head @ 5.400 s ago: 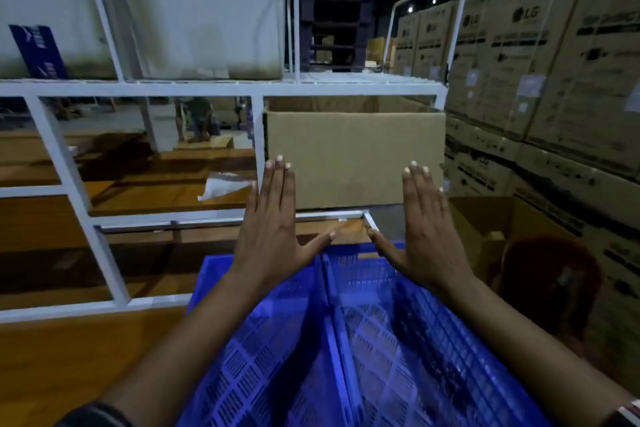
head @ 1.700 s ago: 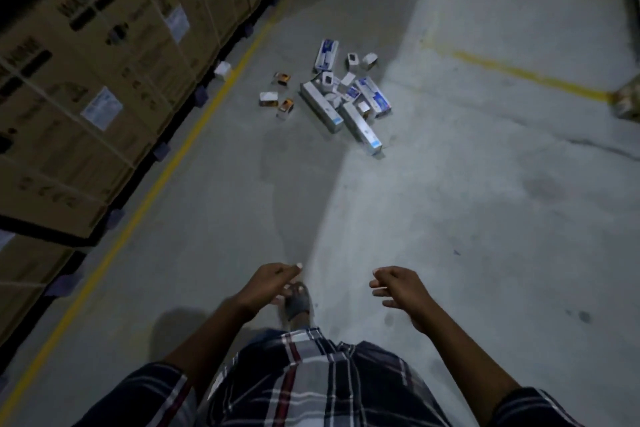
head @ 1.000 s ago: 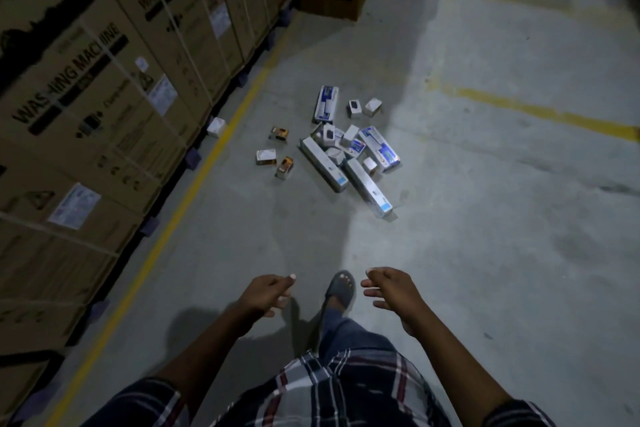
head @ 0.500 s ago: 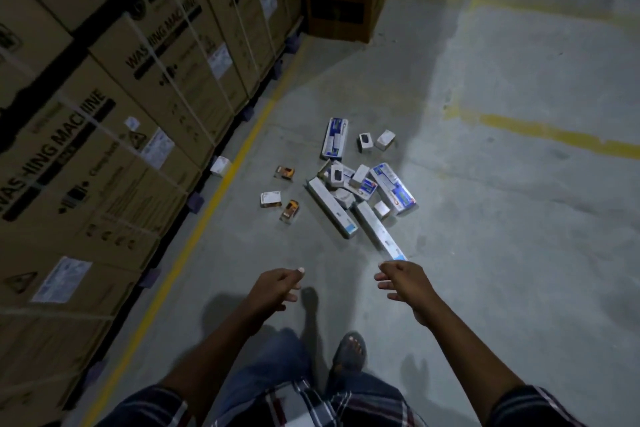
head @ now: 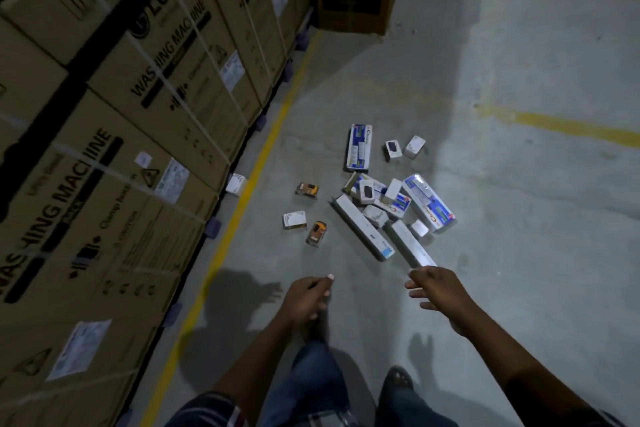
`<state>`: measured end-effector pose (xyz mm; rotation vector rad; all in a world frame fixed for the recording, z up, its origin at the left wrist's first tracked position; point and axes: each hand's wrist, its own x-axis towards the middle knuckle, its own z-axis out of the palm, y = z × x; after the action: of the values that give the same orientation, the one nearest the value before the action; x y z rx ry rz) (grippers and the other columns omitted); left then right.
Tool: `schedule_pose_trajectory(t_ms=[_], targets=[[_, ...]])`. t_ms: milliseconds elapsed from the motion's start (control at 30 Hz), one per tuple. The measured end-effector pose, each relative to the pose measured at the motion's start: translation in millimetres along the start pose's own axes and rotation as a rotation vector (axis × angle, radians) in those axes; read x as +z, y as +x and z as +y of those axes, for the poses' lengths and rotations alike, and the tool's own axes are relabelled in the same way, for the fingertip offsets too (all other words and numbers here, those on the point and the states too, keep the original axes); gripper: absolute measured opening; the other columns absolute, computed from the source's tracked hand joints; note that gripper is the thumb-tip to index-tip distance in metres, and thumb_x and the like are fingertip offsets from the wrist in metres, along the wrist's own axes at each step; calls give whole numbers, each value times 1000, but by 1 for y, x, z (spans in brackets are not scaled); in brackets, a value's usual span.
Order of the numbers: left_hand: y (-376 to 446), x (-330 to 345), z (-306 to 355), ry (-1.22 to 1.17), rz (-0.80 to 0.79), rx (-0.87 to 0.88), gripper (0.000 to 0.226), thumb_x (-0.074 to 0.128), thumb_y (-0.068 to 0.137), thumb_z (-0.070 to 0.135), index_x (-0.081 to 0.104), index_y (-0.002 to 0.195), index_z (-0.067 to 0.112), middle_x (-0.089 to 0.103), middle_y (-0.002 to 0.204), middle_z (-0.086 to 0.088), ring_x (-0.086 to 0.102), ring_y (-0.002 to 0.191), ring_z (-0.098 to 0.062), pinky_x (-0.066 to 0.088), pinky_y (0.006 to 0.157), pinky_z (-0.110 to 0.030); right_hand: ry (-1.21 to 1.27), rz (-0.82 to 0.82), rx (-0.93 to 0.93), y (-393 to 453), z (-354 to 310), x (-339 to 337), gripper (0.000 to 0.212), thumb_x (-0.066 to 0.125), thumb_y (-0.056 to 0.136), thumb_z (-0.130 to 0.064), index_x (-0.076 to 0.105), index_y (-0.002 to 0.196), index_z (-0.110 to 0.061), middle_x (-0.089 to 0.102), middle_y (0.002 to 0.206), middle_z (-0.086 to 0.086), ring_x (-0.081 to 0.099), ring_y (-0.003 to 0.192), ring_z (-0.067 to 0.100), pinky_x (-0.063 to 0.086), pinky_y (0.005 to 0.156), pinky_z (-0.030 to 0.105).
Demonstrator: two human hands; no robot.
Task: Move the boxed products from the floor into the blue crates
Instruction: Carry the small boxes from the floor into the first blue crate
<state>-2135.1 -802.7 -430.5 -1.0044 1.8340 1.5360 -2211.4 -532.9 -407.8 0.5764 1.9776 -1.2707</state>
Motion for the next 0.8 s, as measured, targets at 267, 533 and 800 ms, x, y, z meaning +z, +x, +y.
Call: schedule_pose_trajectory(t_ms=[267, 533, 800], targets=[[102, -99, 40, -21, -3, -11, 34, 64, 99, 41, 75, 107, 10, 77, 106, -11, 71, 80, -23, 50, 66, -26, -37, 8, 37, 62, -70, 85, 15, 61, 101, -33, 68, 101, -20, 75, 100, 5, 72, 95, 22, 57, 90, 42], [188, -129, 63, 14, 27, -10, 36, 66, 97, 45, 73, 108, 11, 76, 105, -9, 72, 85, -21, 52, 67, -26, -52, -69, 51, 143, -112, 116, 15, 63, 99, -30, 72, 100, -18, 77, 98, 5, 74, 92, 21, 56, 79, 34], [285, -110, 27, 107, 74, 27, 62, 71, 68, 72, 77, 102, 21, 78, 94, 1, 75, 87, -18, 62, 86, -44, -69, -115, 72, 250, -96, 142, 13, 63, 98, -26, 73, 103, -19, 78, 96, 3, 74, 92, 21, 59, 85, 41]])
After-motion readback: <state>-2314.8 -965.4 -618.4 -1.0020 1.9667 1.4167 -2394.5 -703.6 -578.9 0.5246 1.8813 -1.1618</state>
